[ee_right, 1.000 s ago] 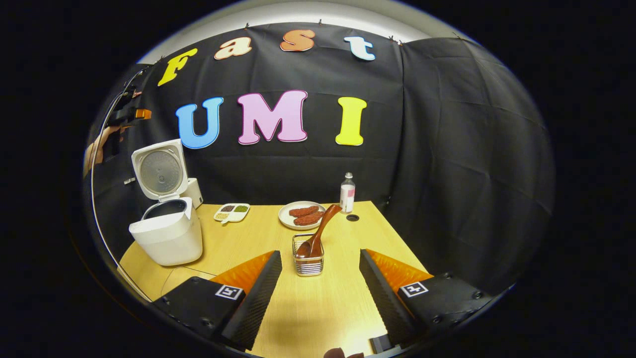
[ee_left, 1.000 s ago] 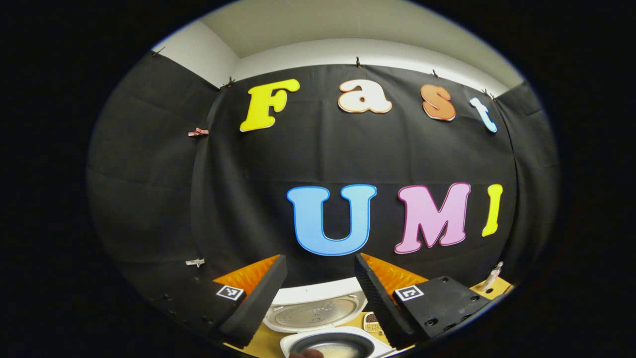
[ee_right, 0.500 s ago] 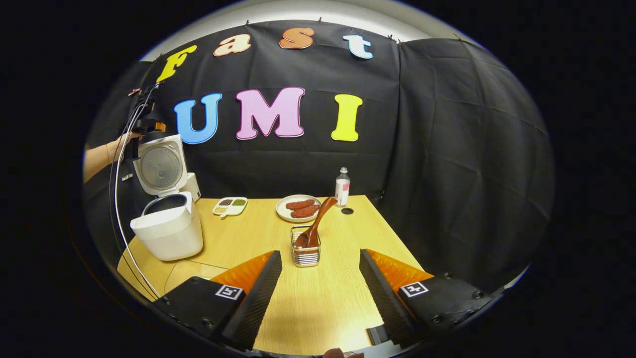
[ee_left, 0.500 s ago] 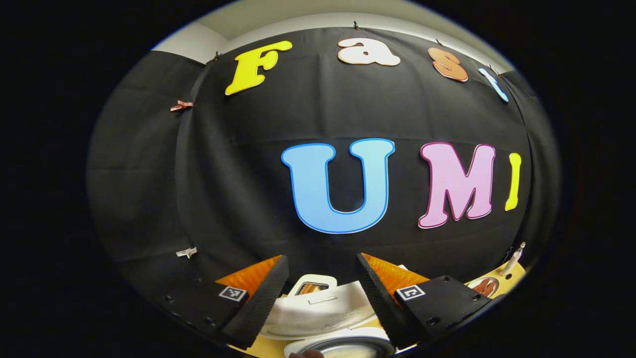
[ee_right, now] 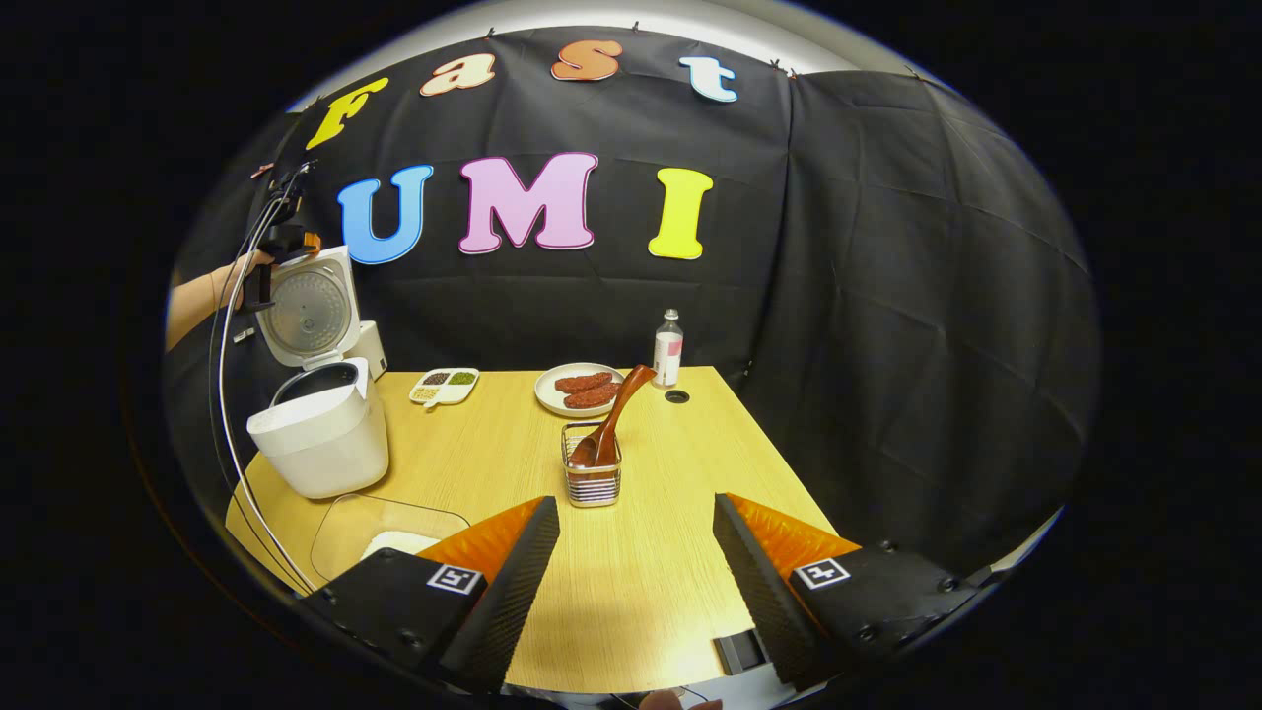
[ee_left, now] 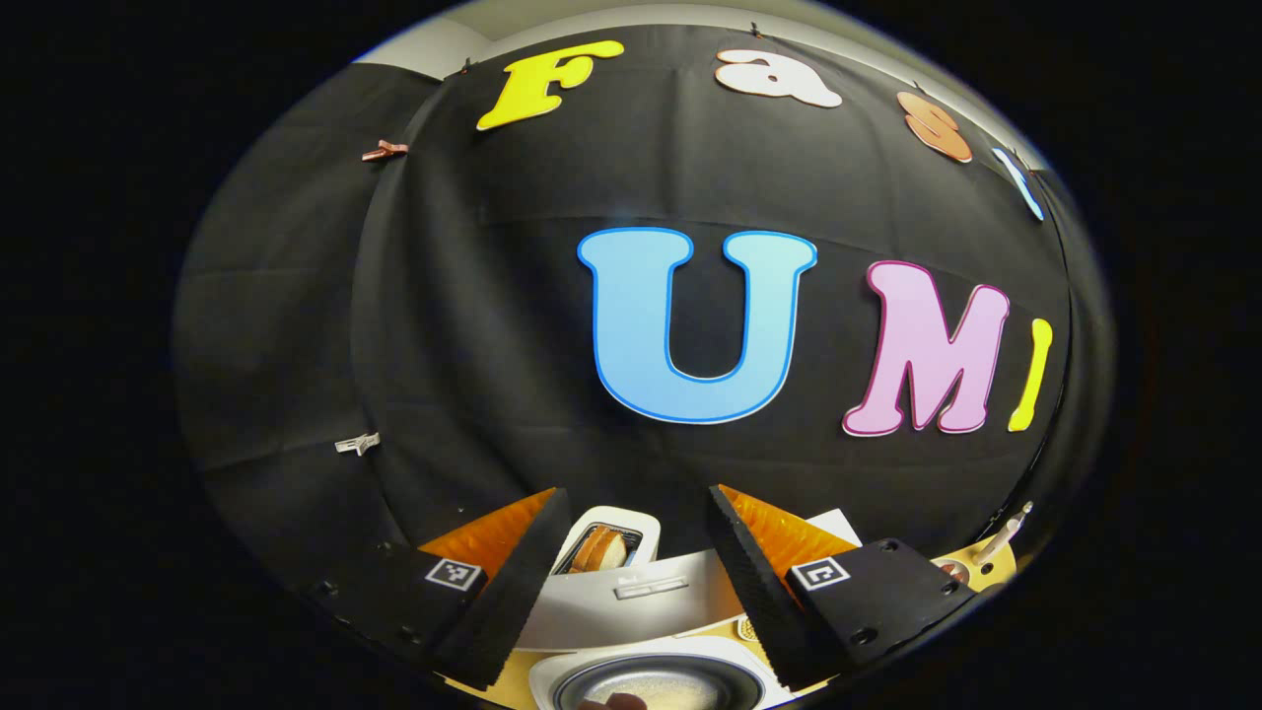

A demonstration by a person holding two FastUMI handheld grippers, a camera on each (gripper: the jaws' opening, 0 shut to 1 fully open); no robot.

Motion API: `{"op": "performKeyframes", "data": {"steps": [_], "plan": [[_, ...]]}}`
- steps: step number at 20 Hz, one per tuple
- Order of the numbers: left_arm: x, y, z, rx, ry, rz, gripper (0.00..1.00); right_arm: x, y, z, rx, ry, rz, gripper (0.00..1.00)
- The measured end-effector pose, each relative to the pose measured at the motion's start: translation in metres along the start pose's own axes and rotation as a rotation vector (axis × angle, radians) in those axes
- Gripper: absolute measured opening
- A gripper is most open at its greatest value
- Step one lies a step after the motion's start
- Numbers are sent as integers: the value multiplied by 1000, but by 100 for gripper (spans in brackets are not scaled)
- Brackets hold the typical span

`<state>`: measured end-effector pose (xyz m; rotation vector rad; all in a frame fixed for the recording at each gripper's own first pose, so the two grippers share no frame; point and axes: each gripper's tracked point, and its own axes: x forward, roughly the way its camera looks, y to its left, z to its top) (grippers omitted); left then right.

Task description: Close the left gripper, press the button to open the rice cooker; take a wooden spoon from the chopstick holder with the right hand, scoop a spoonful of rice and pour it into the rice cooker, then put the wooden spoon back into the chopstick holder.

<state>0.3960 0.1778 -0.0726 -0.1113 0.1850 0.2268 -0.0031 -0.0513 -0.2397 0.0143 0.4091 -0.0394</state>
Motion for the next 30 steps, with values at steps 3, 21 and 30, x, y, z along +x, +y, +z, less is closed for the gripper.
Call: {"op": "performKeyframes", "data": {"steps": [3, 21, 30], "plan": [[-29, -9, -13, -8, 2, 5, 99, 4, 2, 3, -9, 0, 19, 99], [-116, -44, -179, -43, 229, 58, 98, -9, -5, 7, -65, -13, 97, 99], [-132, -50, -214, -19, 296, 65, 98, -16, -14, -3, -61, 6, 90, 99]]}}
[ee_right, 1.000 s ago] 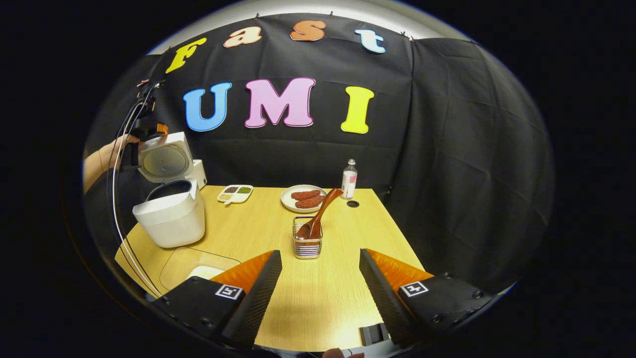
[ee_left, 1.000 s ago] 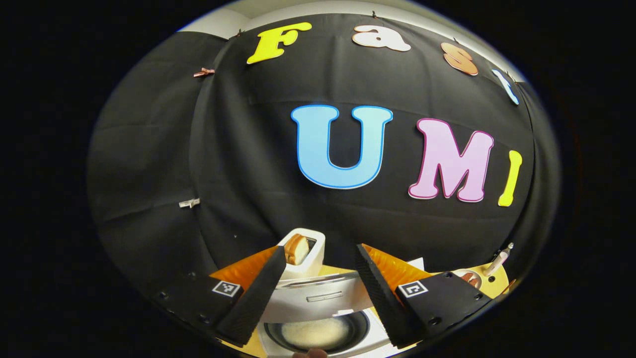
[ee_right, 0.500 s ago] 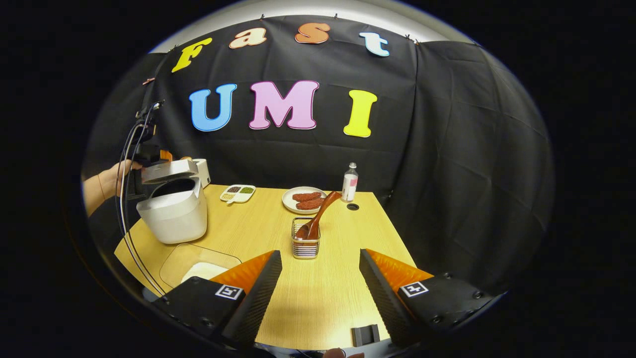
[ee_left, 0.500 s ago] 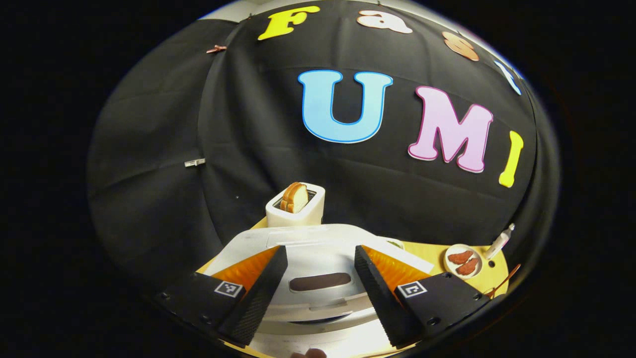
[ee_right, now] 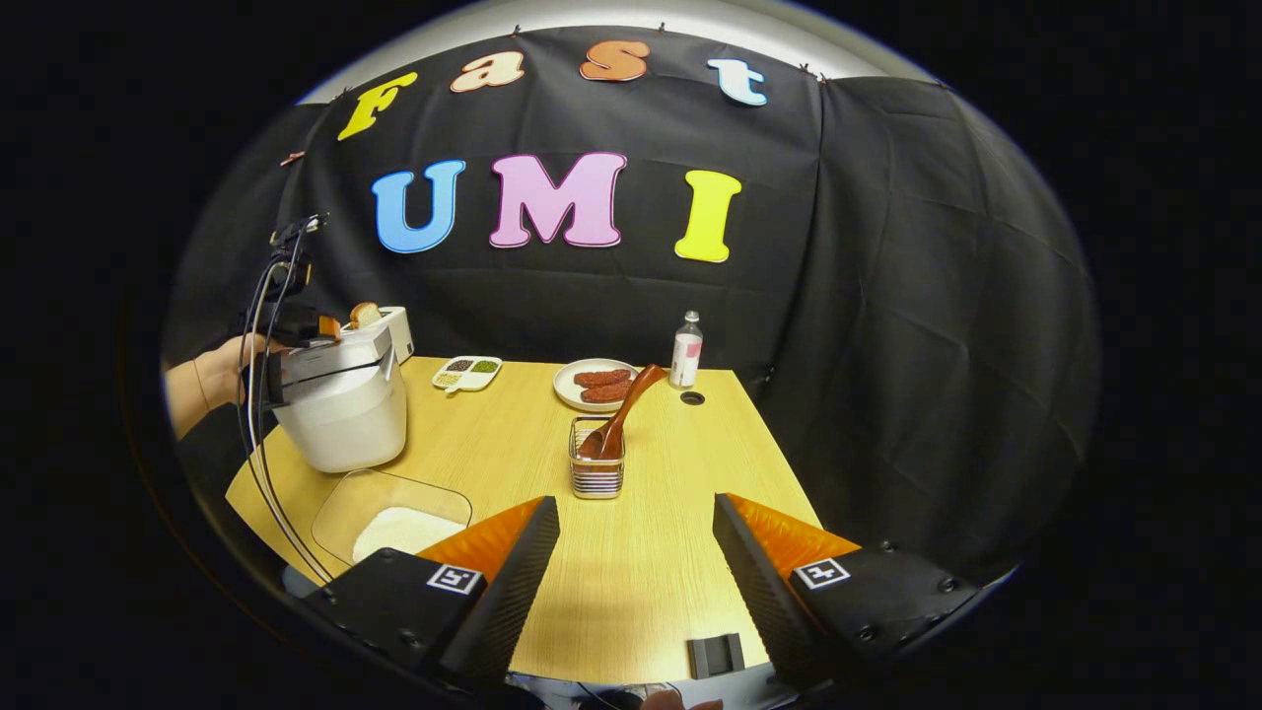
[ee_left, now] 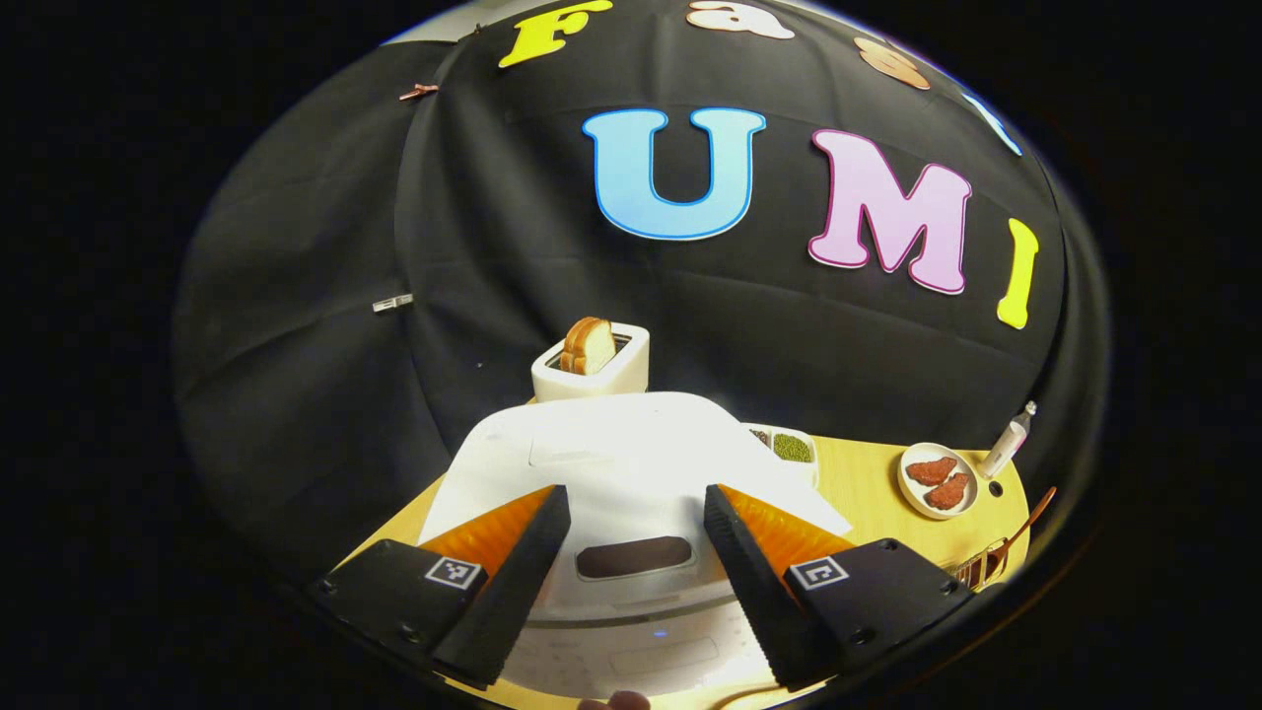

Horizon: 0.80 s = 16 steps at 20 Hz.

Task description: Close the left gripper, press the button to open the rice cooker; take a wooden spoon from the chopstick holder with the right hand, scoop a spoonful of rice and pour it into the rice cooker, then put the wooden spoon back into the chopstick holder.

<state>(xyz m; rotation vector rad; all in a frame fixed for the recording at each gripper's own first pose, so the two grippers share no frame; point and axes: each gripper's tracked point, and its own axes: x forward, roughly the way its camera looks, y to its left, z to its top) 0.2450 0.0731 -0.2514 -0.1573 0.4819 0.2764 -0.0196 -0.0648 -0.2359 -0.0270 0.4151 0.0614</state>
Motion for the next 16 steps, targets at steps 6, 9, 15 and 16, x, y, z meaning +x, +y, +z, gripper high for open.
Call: {"op": "performKeyframes", "data": {"steps": [6, 9, 15, 16], "plan": [[-2, -3, -27, 16, 53, 14, 98, -1, 4, -5, -10, 2, 9, 99], [-3, -3, -35, 27, 67, 26, 98, -1, 5, -8, -14, 5, 12, 99], [-3, -4, -45, 28, 87, 55, 99, 0, 0, -4, -8, -3, 11, 99], [-2, -4, -45, 27, 79, 56, 99, 0, 0, -4, -6, -5, 9, 99]]}}
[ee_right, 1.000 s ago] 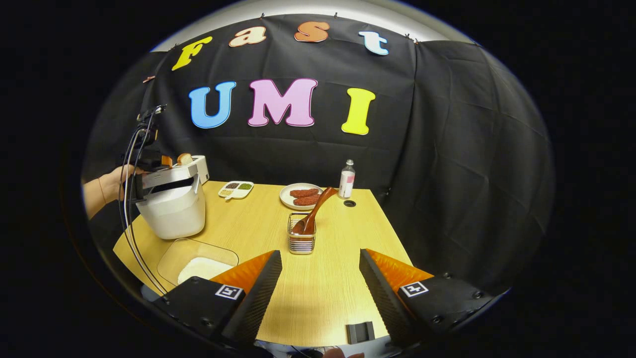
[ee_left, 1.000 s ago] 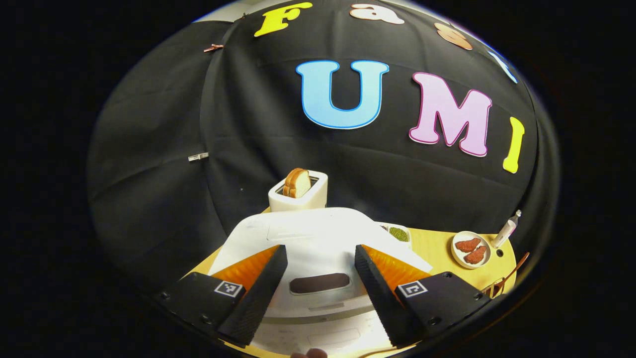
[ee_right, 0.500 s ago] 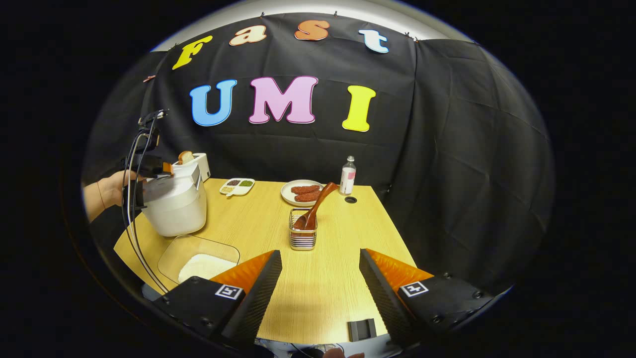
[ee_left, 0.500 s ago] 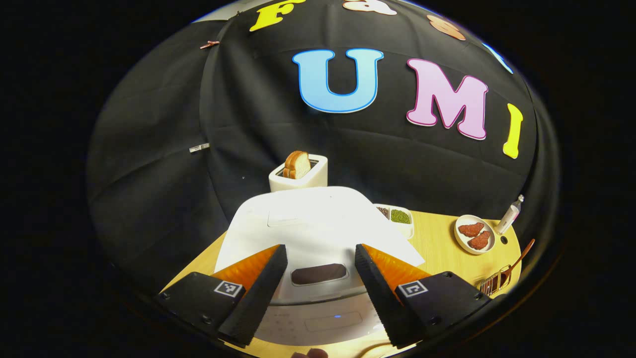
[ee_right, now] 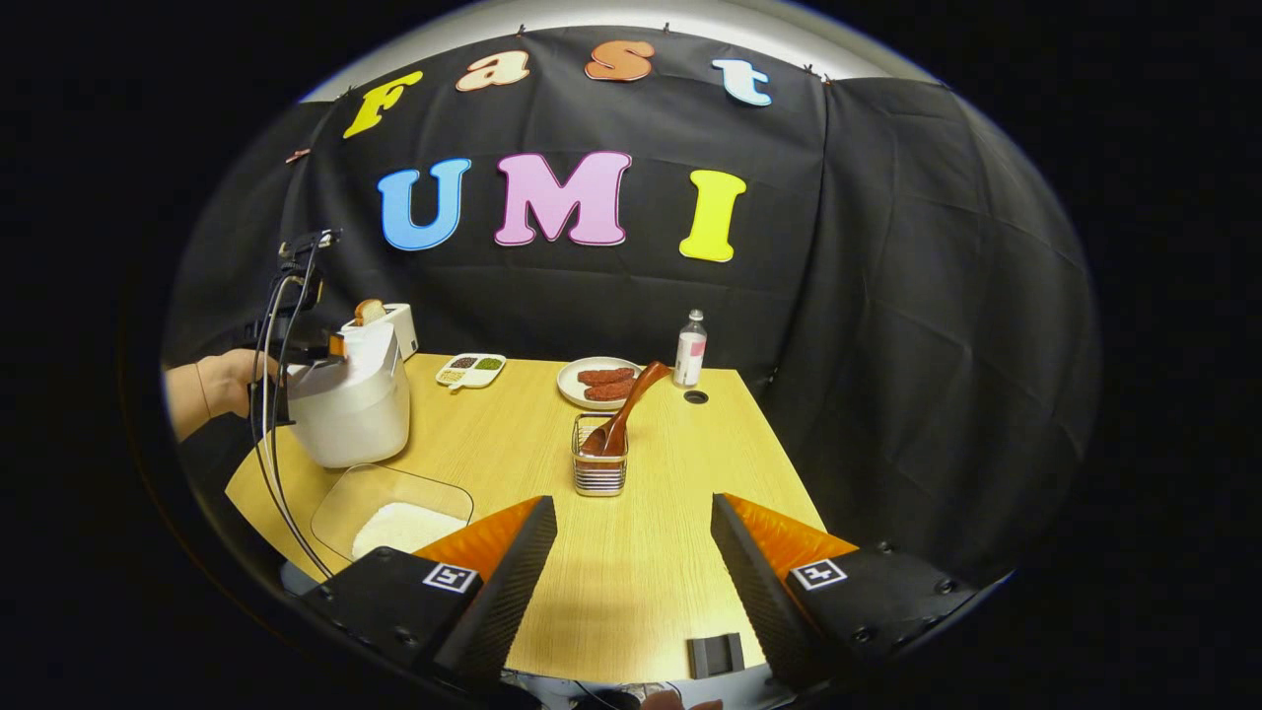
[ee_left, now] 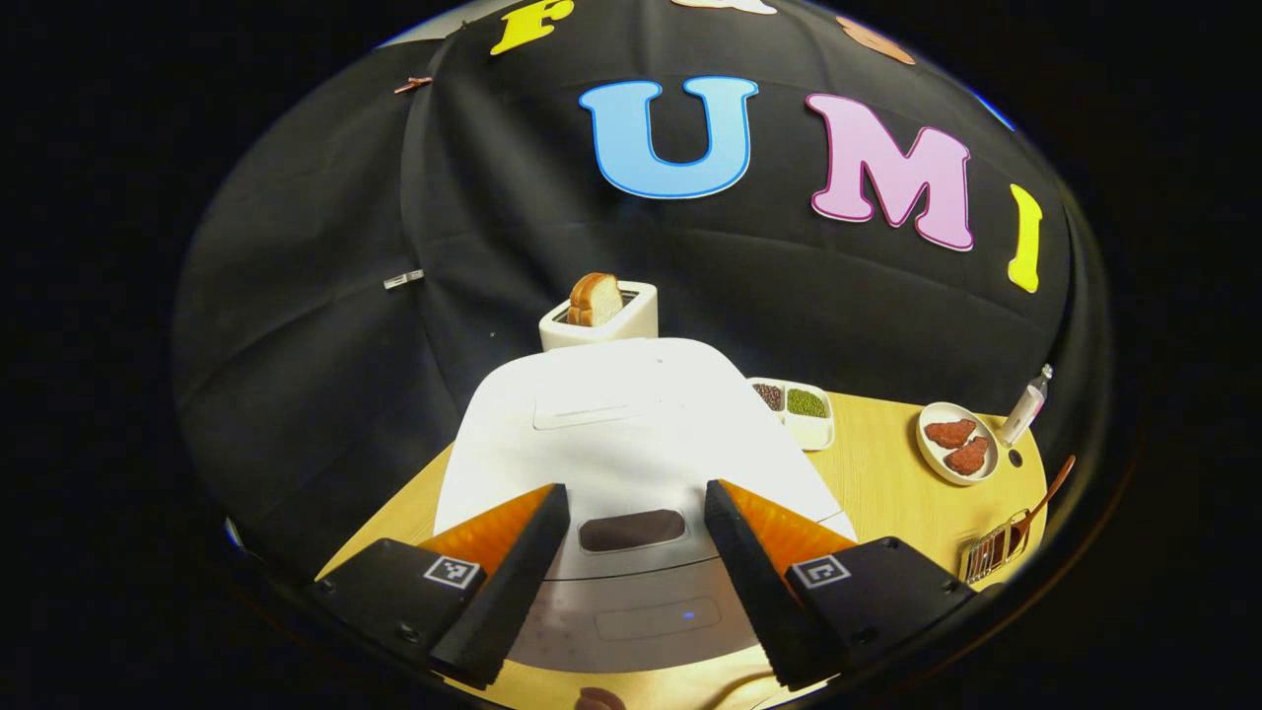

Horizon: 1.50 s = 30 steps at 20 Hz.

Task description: Close the left gripper, press the button to open the rice cooker; take a wooden spoon from the chopstick holder with the right hand, scoop a spoonful of rice and pour it into the rice cooker, then put the wooden spoon back into the chopstick holder.

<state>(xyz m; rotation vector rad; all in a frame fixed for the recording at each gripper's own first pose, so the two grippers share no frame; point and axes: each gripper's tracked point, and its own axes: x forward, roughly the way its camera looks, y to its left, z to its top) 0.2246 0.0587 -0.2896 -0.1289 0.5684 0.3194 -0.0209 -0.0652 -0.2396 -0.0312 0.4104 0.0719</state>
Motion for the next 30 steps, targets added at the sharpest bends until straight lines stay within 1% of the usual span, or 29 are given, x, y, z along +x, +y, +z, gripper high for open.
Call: {"op": "performKeyframes", "data": {"steps": [3, 5, 8, 11, 16, 20, 22, 25, 28, 30], "plan": [[1, -1, 0, 11, -20, 2, 100, 1, 1, 0, 16, -2, 3, 99], [0, -1, 3, 0, -26, -3, 100, 0, 2, 3, 24, -11, 3, 99], [-5, -3, 12, 10, -66, -43, 98, -3, 2, 10, 33, -25, 7, 99], [-24, -5, 37, 22, -160, -89, 95, -4, 1, 18, 27, -40, 8, 99], [-82, -12, 83, 56, -333, -159, 95, -6, 3, 43, 27, -80, 16, 99], [-137, -17, 103, 63, -432, -210, 95, -11, 4, 76, 18, -147, 14, 99], [-166, -20, 106, 62, -468, -244, 95, -13, 5, 91, 6, -178, 14, 99], [-203, -21, 106, 83, -514, -273, 95, -18, 7, 113, -7, -227, 8, 99], [-238, -27, 101, 94, -539, -317, 95, -26, 13, 136, -15, -280, 11, 99], [-258, -25, 97, 99, -554, -332, 95, -31, 17, 151, -11, -318, 17, 99]]}}
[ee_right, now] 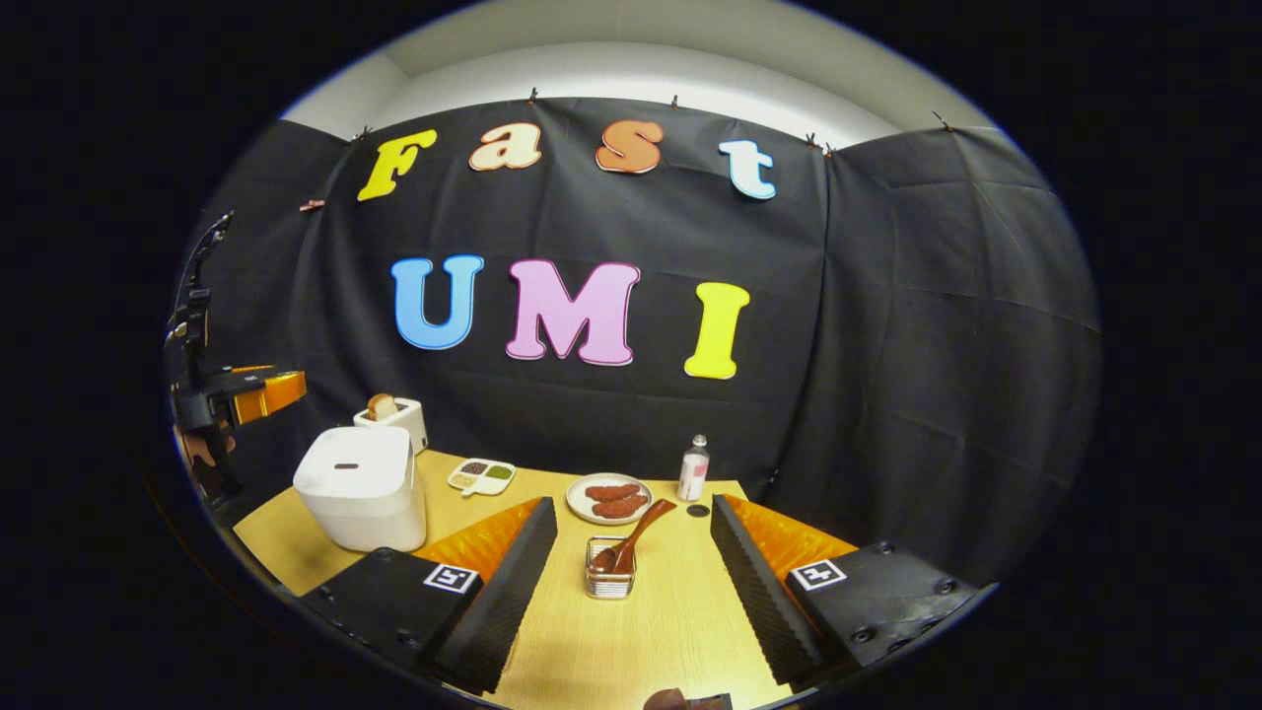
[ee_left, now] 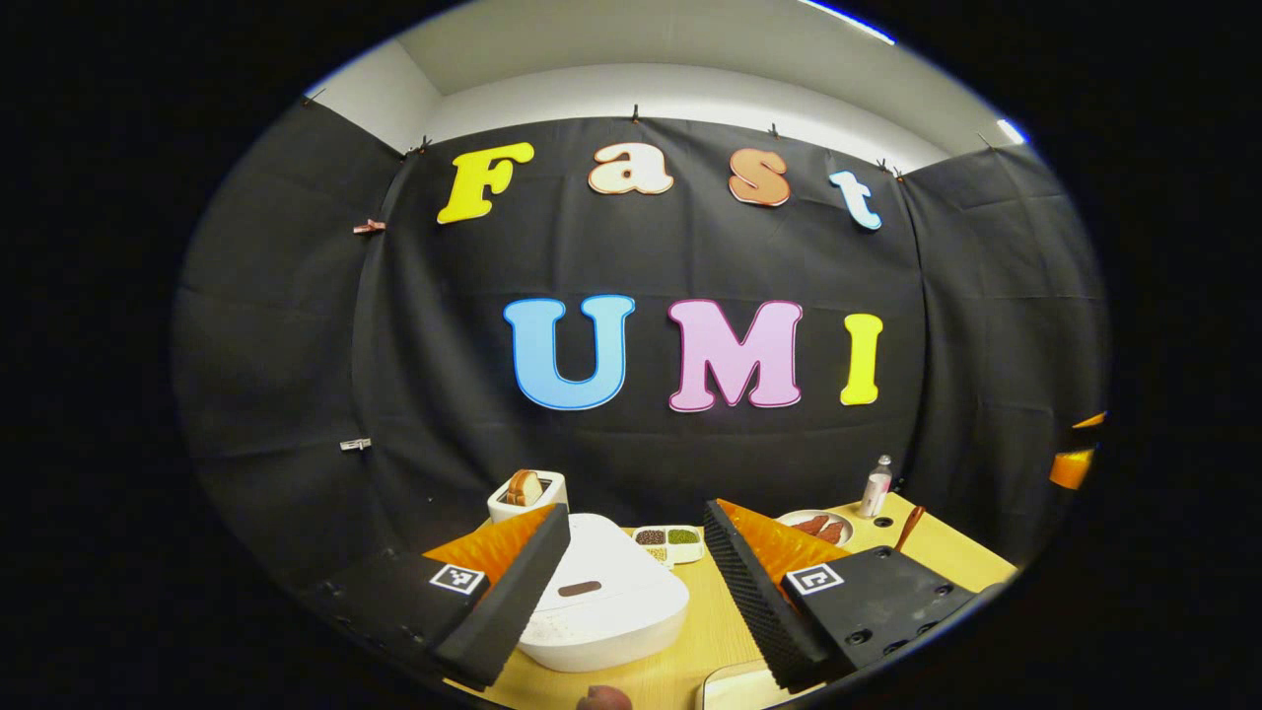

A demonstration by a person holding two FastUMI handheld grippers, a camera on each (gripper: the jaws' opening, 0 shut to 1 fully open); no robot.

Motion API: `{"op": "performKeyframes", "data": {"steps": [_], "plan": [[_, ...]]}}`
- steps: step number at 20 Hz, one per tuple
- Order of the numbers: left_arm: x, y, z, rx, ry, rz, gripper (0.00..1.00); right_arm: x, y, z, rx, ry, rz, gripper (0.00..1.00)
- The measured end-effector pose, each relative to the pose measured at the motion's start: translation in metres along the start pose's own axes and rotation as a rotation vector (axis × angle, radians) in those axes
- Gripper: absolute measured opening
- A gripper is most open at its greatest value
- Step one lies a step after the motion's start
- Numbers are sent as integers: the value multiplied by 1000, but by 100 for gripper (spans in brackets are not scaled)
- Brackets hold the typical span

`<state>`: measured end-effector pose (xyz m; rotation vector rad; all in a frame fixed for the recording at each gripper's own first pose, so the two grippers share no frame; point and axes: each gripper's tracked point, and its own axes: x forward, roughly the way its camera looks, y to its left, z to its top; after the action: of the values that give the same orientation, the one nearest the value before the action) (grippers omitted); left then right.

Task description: Close the left gripper, press the button to open the rice cooker; take a wooden spoon from the chopstick holder with the right hand, scoop a spoonful of rice and pour it into the rice cooker, then put the wooden spoon back into the chopstick holder.

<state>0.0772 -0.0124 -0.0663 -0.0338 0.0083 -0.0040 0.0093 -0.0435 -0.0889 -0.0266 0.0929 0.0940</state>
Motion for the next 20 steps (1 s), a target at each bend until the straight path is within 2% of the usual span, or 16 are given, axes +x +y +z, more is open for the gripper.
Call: {"op": "performKeyframes", "data": {"steps": [7, 11, 12, 17, 20], "plan": [[-51, -23, 11, -16, -16, -28, 95, -1, 7, 32, 44, -87, 25, 98], [-79, -35, 5, -54, -13, -17, 92, -1, -3, 34, 80, -104, 21, 99], [-85, -36, 4, -48, -15, -13, 95, -2, -6, 35, 83, -111, 21, 99], [-101, -44, 7, -15, -20, 5, 95, -10, -16, 43, 41, -149, 44, 98], [-104, -42, 8, -11, -13, 25, 95, -8, -11, 42, 57, -145, 74, 98]]}}
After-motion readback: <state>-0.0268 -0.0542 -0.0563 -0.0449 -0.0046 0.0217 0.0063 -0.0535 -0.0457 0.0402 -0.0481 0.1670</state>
